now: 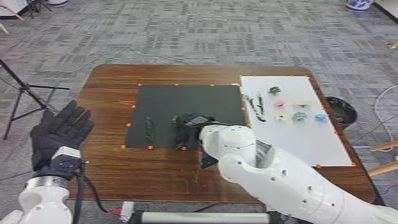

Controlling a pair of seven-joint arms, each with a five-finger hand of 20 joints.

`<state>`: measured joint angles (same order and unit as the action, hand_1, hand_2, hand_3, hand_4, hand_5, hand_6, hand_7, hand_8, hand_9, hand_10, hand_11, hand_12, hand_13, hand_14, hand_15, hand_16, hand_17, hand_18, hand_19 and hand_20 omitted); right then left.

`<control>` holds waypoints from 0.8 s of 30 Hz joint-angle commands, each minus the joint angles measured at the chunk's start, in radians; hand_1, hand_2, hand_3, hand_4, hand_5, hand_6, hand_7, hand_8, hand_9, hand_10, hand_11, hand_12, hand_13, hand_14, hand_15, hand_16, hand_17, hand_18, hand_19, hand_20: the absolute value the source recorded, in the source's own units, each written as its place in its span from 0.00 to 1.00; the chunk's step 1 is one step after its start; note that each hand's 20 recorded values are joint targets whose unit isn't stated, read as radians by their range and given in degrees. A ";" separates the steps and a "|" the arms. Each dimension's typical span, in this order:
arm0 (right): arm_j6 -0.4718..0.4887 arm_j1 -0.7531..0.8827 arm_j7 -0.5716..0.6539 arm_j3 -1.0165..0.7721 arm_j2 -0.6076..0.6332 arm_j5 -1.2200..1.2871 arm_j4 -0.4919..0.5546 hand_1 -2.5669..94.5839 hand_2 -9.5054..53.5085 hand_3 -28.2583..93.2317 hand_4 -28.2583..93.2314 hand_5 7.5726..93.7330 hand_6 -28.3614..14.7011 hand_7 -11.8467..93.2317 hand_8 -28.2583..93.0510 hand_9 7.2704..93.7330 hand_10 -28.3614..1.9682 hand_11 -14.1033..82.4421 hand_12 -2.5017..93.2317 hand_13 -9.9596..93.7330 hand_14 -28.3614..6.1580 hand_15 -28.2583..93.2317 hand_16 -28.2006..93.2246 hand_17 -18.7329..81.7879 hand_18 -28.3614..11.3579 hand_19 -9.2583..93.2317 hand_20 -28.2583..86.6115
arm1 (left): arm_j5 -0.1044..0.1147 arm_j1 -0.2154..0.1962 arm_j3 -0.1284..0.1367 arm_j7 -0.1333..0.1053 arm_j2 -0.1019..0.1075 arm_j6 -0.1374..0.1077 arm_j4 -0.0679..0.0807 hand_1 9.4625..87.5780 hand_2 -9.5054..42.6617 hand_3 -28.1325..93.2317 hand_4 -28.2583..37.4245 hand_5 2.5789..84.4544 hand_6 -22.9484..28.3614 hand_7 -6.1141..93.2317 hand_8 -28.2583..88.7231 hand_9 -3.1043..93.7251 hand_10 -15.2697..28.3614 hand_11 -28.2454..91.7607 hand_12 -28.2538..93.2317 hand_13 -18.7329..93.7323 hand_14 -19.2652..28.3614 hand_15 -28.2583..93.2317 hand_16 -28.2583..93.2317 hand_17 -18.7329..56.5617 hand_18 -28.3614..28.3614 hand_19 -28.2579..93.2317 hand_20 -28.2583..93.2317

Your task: Arrange flowers

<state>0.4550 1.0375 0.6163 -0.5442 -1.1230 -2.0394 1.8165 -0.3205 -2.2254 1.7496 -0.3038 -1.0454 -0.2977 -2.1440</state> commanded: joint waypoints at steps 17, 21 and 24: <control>-0.060 0.025 -0.024 -0.016 0.058 -0.021 0.061 0.35 0.30 0.82 0.09 0.57 0.51 0.21 0.15 0.52 0.27 0.30 0.22 0.61 0.32 0.80 0.49 0.46 0.10 0.87 0.57 | 0.004 -0.012 -0.005 0.000 -0.005 0.011 -0.006 0.19 0.51 0.82 0.00 0.48 0.65 0.15 0.17 0.36 0.74 0.42 0.30 0.37 0.73 0.44 0.19 0.14 0.73 0.52 0.29; -0.078 0.032 -0.018 -0.028 0.057 -0.023 0.087 0.34 0.30 0.83 0.09 0.56 0.51 0.21 0.15 0.52 0.25 0.30 0.22 0.60 0.32 0.80 0.49 0.46 0.10 0.87 0.57 | 0.005 -0.015 -0.004 0.001 -0.004 0.013 -0.005 0.19 0.51 0.82 0.00 0.48 0.65 0.15 0.17 0.36 0.73 0.42 0.30 0.37 0.73 0.44 0.19 0.14 0.73 0.52 0.29; -0.069 0.031 -0.009 -0.039 0.049 -0.013 0.092 0.34 0.30 0.83 0.09 0.56 0.52 0.21 0.15 0.52 0.25 0.30 0.22 0.60 0.31 0.80 0.48 0.46 0.10 0.87 0.57 | 0.004 -0.012 -0.005 0.003 -0.005 0.011 -0.004 0.19 0.51 0.82 0.00 0.48 0.65 0.15 0.17 0.36 0.73 0.42 0.30 0.37 0.73 0.44 0.19 0.14 0.73 0.52 0.29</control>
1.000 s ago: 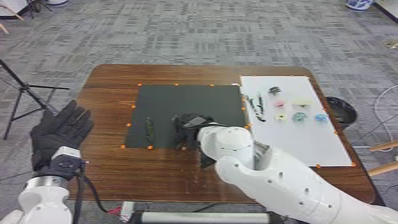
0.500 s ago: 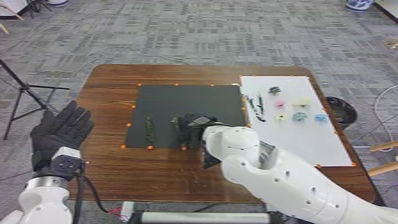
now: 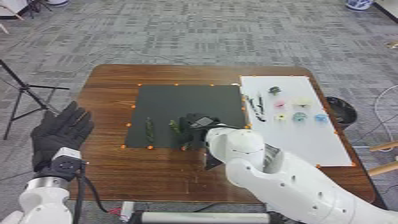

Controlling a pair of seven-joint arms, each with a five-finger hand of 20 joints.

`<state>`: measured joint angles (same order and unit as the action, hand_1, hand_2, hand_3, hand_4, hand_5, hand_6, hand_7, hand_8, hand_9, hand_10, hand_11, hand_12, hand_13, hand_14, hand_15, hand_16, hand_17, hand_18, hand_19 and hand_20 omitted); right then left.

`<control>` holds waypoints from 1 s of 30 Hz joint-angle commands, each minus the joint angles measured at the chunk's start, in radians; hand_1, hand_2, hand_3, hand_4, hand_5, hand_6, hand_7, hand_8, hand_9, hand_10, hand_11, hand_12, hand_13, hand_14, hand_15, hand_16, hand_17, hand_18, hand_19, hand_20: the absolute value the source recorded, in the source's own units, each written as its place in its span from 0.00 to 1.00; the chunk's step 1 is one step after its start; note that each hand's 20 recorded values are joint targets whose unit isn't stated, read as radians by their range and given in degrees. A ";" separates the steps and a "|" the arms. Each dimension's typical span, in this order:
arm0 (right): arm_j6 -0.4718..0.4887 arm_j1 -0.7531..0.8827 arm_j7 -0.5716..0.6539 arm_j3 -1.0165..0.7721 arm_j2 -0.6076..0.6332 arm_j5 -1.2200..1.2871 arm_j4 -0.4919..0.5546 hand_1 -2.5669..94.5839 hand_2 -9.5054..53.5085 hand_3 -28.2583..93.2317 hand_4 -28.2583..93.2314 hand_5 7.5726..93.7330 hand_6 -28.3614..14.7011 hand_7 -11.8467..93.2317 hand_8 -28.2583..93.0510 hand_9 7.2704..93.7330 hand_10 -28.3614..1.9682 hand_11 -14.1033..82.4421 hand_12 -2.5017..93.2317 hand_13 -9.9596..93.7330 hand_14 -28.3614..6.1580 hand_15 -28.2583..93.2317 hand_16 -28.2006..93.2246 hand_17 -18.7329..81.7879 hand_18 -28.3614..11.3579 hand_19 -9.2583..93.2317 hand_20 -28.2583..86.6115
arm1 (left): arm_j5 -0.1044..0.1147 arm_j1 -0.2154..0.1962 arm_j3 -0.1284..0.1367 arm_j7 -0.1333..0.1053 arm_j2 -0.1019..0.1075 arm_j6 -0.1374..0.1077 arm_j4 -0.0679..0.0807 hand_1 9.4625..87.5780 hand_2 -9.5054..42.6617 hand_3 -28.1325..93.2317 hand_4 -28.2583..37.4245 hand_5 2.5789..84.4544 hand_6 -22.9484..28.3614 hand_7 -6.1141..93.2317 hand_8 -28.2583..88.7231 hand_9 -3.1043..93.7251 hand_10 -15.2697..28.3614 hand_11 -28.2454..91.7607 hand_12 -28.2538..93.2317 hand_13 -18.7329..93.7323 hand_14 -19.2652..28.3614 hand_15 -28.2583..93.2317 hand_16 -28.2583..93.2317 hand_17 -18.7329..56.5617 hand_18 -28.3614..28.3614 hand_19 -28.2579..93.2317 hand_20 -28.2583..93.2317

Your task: Arrange flowers

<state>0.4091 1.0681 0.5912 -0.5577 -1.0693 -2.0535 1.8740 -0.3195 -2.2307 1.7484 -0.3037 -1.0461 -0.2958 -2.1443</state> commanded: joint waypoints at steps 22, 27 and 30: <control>-0.220 0.279 0.244 -0.562 0.260 0.100 0.132 0.34 0.27 0.83 0.09 0.55 0.49 0.20 0.16 0.55 0.24 0.30 0.22 0.62 0.31 0.79 0.48 0.47 0.08 0.88 0.56 | -0.009 0.014 0.017 -0.019 0.029 0.017 -0.004 0.19 0.51 0.82 0.00 0.48 0.65 0.14 0.17 0.37 0.72 0.41 0.29 0.37 0.69 0.40 0.18 0.15 0.73 0.52 0.29; -0.212 0.328 0.329 -0.635 0.284 0.083 0.089 0.35 0.23 0.81 0.09 0.55 0.48 0.20 0.16 0.55 0.23 0.30 0.22 0.62 0.31 0.79 0.48 0.47 0.07 0.88 0.55 | -0.013 0.034 0.018 -0.021 0.037 0.007 0.001 0.19 0.51 0.82 0.00 0.48 0.65 0.14 0.17 0.36 0.72 0.40 0.29 0.37 0.69 0.40 0.18 0.15 0.73 0.51 0.29; -0.216 0.349 0.320 -0.654 0.291 0.098 0.068 0.37 0.16 0.80 0.09 0.55 0.47 0.20 0.16 0.55 0.24 0.30 0.22 0.62 0.32 0.79 0.48 0.47 0.08 0.89 0.55 | -0.010 0.048 0.011 -0.024 0.039 0.005 0.002 0.19 0.51 0.82 0.00 0.48 0.65 0.14 0.17 0.36 0.71 0.40 0.29 0.37 0.68 0.40 0.18 0.15 0.72 0.51 0.29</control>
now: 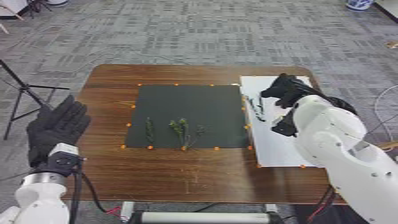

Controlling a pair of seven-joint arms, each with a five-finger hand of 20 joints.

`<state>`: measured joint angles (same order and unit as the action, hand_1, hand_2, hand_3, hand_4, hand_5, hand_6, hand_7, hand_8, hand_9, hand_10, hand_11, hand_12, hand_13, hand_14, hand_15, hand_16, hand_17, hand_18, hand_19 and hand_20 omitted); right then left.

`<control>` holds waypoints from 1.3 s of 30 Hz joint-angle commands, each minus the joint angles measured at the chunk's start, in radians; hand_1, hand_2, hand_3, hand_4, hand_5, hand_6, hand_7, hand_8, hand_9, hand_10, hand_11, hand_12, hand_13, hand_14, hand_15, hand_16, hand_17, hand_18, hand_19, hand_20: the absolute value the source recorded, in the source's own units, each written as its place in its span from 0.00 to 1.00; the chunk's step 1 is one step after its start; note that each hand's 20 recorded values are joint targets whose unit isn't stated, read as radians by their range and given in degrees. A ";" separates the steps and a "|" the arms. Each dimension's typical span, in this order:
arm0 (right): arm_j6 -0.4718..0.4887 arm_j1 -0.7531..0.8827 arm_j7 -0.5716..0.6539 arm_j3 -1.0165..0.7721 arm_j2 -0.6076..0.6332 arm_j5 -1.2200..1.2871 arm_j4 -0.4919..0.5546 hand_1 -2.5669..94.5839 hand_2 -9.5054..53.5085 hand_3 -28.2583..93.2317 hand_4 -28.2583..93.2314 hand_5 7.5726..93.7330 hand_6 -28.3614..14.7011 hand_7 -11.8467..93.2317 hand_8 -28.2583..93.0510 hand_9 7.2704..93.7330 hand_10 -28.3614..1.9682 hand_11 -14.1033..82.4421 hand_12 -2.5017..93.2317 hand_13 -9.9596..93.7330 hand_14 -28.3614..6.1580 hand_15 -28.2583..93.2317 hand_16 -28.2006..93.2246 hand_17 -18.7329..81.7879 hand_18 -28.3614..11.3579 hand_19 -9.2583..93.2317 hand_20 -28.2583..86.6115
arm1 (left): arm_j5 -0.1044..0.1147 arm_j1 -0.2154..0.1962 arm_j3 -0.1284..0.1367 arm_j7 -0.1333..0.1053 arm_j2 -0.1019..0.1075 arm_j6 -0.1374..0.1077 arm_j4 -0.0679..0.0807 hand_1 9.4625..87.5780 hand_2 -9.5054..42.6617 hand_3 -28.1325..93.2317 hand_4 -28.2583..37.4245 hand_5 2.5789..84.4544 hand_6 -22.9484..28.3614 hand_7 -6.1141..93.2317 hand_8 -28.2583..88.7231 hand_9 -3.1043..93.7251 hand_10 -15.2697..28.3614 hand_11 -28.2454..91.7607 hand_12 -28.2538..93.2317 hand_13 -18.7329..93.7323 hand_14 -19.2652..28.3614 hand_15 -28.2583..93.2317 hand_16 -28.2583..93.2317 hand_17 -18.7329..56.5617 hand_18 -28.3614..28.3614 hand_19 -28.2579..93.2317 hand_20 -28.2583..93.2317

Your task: Arrange flowers

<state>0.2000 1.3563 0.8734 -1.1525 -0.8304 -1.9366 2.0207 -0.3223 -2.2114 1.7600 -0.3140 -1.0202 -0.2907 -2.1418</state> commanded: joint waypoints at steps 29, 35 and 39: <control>0.028 -0.251 0.056 0.339 -0.087 -0.138 -0.314 0.39 0.00 0.66 0.00 0.57 0.45 0.19 0.16 0.59 0.25 0.39 0.28 0.63 0.30 0.82 0.53 0.49 0.04 0.90 0.57 | -0.042 0.166 -0.109 0.000 -0.002 -0.019 0.024 0.19 0.50 0.82 0.00 0.48 0.65 0.14 0.17 0.34 0.71 0.40 0.29 0.36 0.69 0.40 0.18 0.15 0.72 0.51 0.29; 0.073 -0.297 0.060 0.420 -0.101 -0.125 -0.373 0.44 0.00 0.58 0.01 0.56 0.43 0.18 0.17 0.58 0.23 0.41 0.29 0.63 0.29 0.83 0.54 0.48 0.03 0.90 0.58 | -0.049 0.169 -0.107 0.017 -0.013 -0.013 0.028 0.19 0.50 0.82 0.00 0.47 0.65 0.14 0.18 0.34 0.72 0.40 0.29 0.36 0.70 0.40 0.19 0.15 0.72 0.51 0.29; 0.048 -0.293 0.054 0.455 -0.112 -0.149 -0.399 0.44 0.00 0.61 0.01 0.58 0.44 0.20 0.17 0.59 0.24 0.44 0.29 0.63 0.30 0.83 0.54 0.49 0.04 0.90 0.58 | -0.046 0.168 -0.106 0.017 -0.010 -0.014 0.031 0.19 0.50 0.82 0.00 0.48 0.65 0.14 0.18 0.34 0.72 0.40 0.29 0.36 0.70 0.40 0.18 0.15 0.72 0.51 0.29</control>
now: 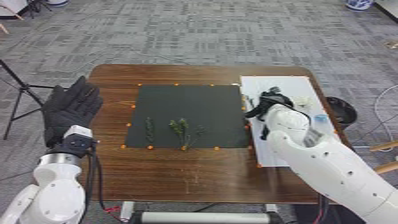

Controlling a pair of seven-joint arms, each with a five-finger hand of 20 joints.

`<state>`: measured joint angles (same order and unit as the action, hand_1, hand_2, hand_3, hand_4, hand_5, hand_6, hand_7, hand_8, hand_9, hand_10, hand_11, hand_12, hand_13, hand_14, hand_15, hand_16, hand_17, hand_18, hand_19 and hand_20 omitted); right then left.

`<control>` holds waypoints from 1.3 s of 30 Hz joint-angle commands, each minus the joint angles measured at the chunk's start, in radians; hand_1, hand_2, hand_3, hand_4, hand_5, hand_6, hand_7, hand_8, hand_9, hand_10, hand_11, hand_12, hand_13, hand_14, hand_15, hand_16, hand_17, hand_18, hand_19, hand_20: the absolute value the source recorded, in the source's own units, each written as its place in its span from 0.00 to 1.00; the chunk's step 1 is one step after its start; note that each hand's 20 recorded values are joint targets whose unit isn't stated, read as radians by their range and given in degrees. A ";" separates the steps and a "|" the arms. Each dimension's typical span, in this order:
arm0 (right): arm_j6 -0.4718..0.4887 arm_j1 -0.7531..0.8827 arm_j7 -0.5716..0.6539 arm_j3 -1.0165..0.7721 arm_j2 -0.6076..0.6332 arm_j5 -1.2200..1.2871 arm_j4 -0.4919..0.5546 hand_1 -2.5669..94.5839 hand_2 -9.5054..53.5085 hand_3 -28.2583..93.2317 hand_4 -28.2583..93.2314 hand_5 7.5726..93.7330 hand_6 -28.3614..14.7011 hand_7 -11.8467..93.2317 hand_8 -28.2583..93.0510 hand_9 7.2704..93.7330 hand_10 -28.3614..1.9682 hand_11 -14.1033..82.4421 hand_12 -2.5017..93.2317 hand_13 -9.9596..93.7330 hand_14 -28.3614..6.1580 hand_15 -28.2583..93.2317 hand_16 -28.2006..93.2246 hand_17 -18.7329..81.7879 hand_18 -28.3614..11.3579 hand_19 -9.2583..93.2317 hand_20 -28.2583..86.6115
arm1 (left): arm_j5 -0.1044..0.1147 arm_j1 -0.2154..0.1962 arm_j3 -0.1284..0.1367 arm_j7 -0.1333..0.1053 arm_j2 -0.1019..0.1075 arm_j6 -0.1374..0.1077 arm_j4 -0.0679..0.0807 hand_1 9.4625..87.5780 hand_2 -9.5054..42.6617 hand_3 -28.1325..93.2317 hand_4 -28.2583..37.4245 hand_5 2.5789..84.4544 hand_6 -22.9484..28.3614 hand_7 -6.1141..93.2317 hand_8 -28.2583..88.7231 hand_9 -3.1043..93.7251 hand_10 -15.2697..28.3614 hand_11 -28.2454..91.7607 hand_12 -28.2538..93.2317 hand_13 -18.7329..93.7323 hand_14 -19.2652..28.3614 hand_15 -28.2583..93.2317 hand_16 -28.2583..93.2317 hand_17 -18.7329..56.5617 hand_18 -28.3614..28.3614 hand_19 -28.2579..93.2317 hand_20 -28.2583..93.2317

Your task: Arrange flowers

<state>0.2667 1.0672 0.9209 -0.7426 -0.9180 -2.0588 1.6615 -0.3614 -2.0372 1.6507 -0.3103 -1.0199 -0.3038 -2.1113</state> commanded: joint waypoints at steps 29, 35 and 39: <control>-0.223 0.102 0.021 -0.002 -0.035 -0.008 -0.001 0.52 0.00 0.83 0.19 0.77 0.61 0.55 0.40 0.81 0.54 0.45 0.62 0.80 0.59 0.77 0.60 0.58 0.08 0.94 0.58 | 0.002 -0.055 0.035 0.006 -0.029 -0.005 -0.011 0.19 0.50 0.82 0.00 0.48 0.65 0.15 0.17 0.35 0.73 0.41 0.29 0.37 0.72 0.42 0.19 0.14 0.73 0.51 0.29; -0.355 0.158 0.050 -0.098 -0.026 0.028 0.100 0.50 0.00 0.84 0.22 0.77 0.61 0.57 0.39 0.83 0.58 0.45 0.63 0.84 0.66 0.75 0.59 0.62 0.09 0.95 0.57 | 0.001 -0.063 0.040 0.006 -0.032 -0.004 -0.012 0.19 0.50 0.82 0.00 0.48 0.65 0.15 0.17 0.35 0.73 0.41 0.29 0.37 0.72 0.42 0.19 0.14 0.73 0.52 0.29; -0.343 0.213 0.038 -0.165 -0.029 0.000 0.187 0.49 0.00 0.84 0.23 0.77 0.61 0.58 0.39 0.83 0.59 0.45 0.63 0.85 0.67 0.74 0.60 0.63 0.09 0.96 0.57 | 0.001 -0.075 0.048 0.003 -0.032 -0.004 -0.017 0.19 0.50 0.82 0.00 0.48 0.65 0.15 0.17 0.35 0.73 0.41 0.30 0.37 0.72 0.42 0.19 0.14 0.73 0.52 0.29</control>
<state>-0.0619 1.2244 0.9505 -0.8287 -0.9553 -2.0263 1.7394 -0.3620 -2.0857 1.6877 -0.3020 -1.0442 -0.3036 -2.1168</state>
